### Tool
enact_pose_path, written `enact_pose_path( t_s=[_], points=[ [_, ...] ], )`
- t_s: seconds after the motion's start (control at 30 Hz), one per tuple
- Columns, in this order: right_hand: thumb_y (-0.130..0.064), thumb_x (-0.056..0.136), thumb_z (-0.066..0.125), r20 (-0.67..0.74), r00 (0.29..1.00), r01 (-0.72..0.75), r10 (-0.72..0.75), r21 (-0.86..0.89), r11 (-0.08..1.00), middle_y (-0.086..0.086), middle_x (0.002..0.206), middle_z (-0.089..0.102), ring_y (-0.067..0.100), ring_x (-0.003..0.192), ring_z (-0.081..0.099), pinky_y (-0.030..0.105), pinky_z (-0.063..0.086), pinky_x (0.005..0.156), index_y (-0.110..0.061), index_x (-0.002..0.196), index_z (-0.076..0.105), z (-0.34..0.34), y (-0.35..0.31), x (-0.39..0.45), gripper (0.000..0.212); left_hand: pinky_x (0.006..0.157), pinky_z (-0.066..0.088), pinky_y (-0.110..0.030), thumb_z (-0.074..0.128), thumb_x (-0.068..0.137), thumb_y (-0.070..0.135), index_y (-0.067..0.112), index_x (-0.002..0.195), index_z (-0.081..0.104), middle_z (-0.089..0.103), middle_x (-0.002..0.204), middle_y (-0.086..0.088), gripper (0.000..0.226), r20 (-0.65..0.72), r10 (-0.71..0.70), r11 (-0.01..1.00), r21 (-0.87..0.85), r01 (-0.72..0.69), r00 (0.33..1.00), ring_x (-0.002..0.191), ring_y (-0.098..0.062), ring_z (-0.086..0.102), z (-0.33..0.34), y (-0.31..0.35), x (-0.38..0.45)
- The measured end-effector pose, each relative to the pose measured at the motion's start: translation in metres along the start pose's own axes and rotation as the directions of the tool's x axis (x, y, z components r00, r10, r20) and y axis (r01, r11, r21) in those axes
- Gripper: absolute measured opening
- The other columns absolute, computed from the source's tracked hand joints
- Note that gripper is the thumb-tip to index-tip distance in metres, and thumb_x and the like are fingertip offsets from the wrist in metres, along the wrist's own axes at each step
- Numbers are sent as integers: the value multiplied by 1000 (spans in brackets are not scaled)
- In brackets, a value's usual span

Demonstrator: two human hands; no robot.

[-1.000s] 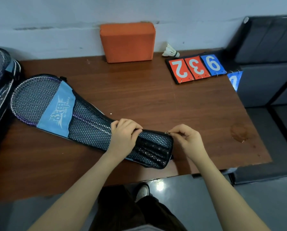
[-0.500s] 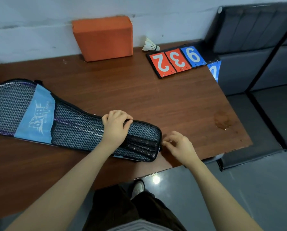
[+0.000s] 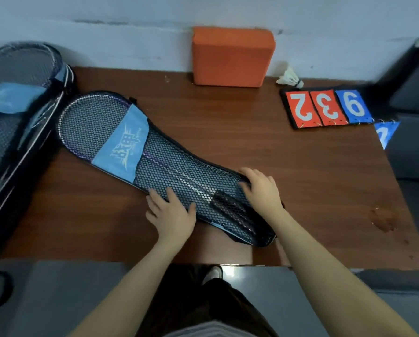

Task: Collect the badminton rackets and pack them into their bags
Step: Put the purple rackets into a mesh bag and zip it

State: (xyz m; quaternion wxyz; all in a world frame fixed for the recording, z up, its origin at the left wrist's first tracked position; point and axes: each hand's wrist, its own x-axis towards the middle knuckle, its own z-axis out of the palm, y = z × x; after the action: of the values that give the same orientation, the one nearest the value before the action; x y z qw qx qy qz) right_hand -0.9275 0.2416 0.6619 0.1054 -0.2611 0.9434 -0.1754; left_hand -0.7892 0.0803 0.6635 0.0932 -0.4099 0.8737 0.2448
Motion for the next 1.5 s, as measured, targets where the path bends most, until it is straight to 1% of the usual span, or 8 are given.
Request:
enact_pose_path(
  t_s=[0.2,0.4,0.5,0.6,0.87,1.03,1.27,1.5],
  points=[
    [-16,91,55,-5,999,42,-41,39,998,2,112,66,24,102,60,30,30,79,-15,116,60,10,1,-15,26,113,10,-43,57,89,36,1,146,5,-1,152,-23,85,-73,66,988,-134,-75,995,140,-37,8,6,-15,9],
    [-24,90,59,76,997,-3,-10,175,985,-3,111,67,18,99,63,34,48,83,-20,119,59,3,5,-56,30,115,8,-41,56,91,28,10,147,2,-8,155,-11,80,-16,352,929,-119,-351,936,142,-28,-1,13,-42,-1],
    [-30,90,60,132,991,-45,7,281,959,-6,99,67,12,82,63,25,49,70,-24,124,53,3,-5,-57,36,115,11,-40,58,90,24,15,148,3,-11,155,-4,80,20,390,910,-158,-382,921,142,-23,-4,9,-57,-8],
    [-31,88,61,158,987,-37,-18,335,941,-6,91,64,16,83,62,33,52,73,-26,128,48,9,-25,-43,42,114,13,-38,61,89,21,17,148,5,-10,155,-2,82,2,411,892,-207,-402,912,143,-21,-2,5,-69,-14],
    [-32,90,57,206,959,138,-197,267,954,2,109,65,22,96,61,34,51,75,-34,138,36,26,-77,9,52,108,29,-48,63,86,32,12,146,14,12,149,-14,80,-118,-68,913,-407,14,991,131,-35,29,-2,-63,-12],
    [-25,91,55,266,940,154,-214,229,961,2,123,61,23,109,57,37,50,84,-34,138,37,32,-85,22,52,100,28,-19,63,86,14,9,143,26,25,140,-10,67,-172,-67,839,-543,-38,983,123,-23,40,-7,-51,0],
    [-11,93,49,-29,963,263,-269,332,906,-9,87,47,9,70,50,24,39,59,-21,127,55,20,-91,5,36,97,25,-6,64,84,8,11,140,37,36,133,-2,62,-356,-1,767,-600,-228,934,120,-8,40,-34,-43,-11],
    [-12,93,53,-251,949,279,-192,382,881,-10,87,52,7,73,52,27,47,65,-14,121,60,5,-121,-23,29,91,35,-4,62,86,9,16,137,41,39,128,9,56,-426,158,715,-572,-401,891,101,7,46,-72,-43,-18]
  ],
)
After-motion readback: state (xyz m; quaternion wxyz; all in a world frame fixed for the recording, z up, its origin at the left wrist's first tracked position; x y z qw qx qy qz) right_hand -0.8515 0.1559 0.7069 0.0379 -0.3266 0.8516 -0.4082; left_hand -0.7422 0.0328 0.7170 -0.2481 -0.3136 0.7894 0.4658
